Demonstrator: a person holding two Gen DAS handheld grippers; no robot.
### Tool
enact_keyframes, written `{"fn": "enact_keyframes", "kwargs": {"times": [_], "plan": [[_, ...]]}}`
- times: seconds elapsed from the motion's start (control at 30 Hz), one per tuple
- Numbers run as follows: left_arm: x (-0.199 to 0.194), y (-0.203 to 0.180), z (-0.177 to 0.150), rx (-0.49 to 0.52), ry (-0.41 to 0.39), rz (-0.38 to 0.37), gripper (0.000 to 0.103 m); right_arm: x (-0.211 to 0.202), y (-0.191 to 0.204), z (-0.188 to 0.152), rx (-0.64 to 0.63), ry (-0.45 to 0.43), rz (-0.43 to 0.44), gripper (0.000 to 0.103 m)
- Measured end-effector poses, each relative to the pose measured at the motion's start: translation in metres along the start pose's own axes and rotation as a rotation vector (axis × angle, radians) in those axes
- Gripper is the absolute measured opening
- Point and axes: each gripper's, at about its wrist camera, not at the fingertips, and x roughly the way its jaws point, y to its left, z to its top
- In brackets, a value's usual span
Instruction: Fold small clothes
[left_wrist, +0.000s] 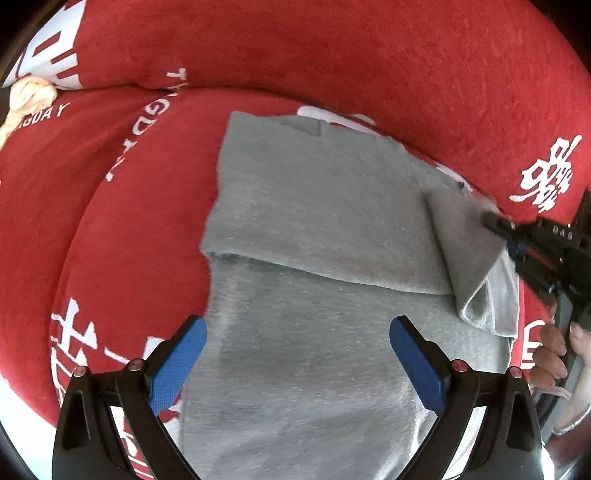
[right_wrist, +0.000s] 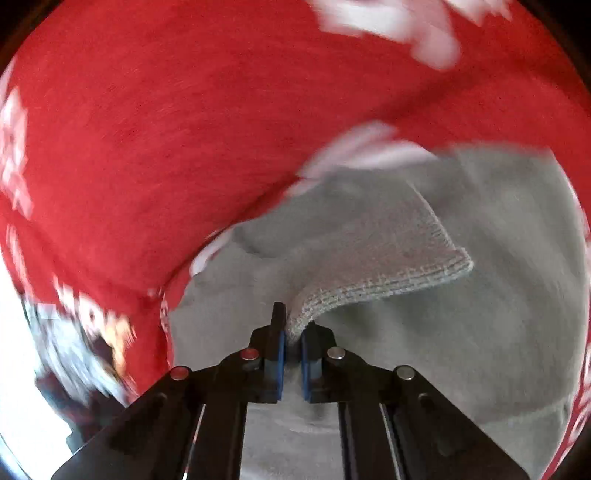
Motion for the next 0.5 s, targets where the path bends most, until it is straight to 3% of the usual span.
{"fn": "enact_keyframes", "kwargs": {"times": [0.17,0.33,0.4,0.5], "plan": [[-0.001,0.02,0.002,-0.027,0.003,-0.014,0.1,0.042,0.085,-0.025,-0.369,0.11,0.001,0.008],[-0.004,0.031,0.005,-0.046,0.001,-0.055,0.1,0.094,0.11,-0.064,-0.509,0.309,-0.073,0.029],[-0.003,0.029,0.009,-0.041,0.007,-0.086,0.1,0.09,0.11,-0.075,-0.529,0.317,-0.082,0.035],[0.005,0.02,0.019,-0.04,0.032,-0.166,0.1,0.066,0.093,-0.078,-0.48,0.299,-0.06,0.035]]}}
